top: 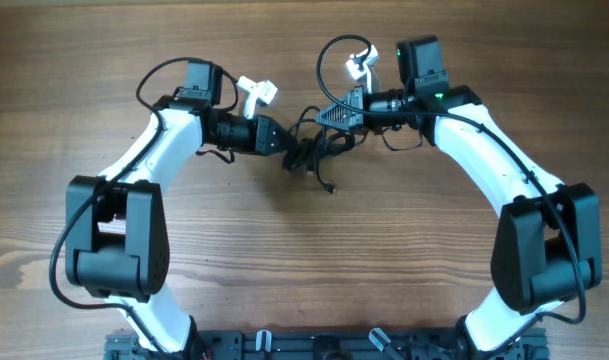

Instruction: Untangle cables

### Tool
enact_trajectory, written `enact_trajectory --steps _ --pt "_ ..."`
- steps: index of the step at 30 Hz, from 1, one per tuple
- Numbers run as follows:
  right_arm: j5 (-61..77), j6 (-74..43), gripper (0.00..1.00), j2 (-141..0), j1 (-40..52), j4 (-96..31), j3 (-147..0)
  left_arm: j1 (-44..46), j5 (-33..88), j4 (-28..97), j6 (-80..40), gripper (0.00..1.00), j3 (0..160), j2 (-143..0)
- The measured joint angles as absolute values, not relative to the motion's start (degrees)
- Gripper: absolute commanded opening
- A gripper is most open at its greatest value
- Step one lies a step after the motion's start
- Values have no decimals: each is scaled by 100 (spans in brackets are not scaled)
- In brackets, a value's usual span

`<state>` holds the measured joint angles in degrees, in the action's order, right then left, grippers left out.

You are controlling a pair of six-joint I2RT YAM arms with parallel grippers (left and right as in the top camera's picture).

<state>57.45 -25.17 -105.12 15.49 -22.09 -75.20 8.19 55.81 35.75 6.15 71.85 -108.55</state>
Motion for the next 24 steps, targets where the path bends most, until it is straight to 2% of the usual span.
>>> enact_trajectory --steps 3,4,5,7,19,24 --pt "5802 -2495 4 -10512 1546 -2209 -7520 788 6080 3461 639 34 7181 -10855" --pt "5833 -2473 4 -10512 1549 -2213 -7520 786 6173 3428 639 32 7181 -10855" --pt "5883 -2427 4 -10512 1549 -2226 -7520 781 6248 3409 639 24 7181 -10855" --pt "5929 -2403 4 -10512 1546 -2228 -7520 781 6211 3413 631 19 7181 -10855" --pt "5944 -2259 4 -10512 1549 -2281 -7520 591 5817 3581 659 20 7181 -10855" --pt "5601 -2235 4 -10512 1549 -2279 -7520 578 5887 3695 661 11 7181 -10855"
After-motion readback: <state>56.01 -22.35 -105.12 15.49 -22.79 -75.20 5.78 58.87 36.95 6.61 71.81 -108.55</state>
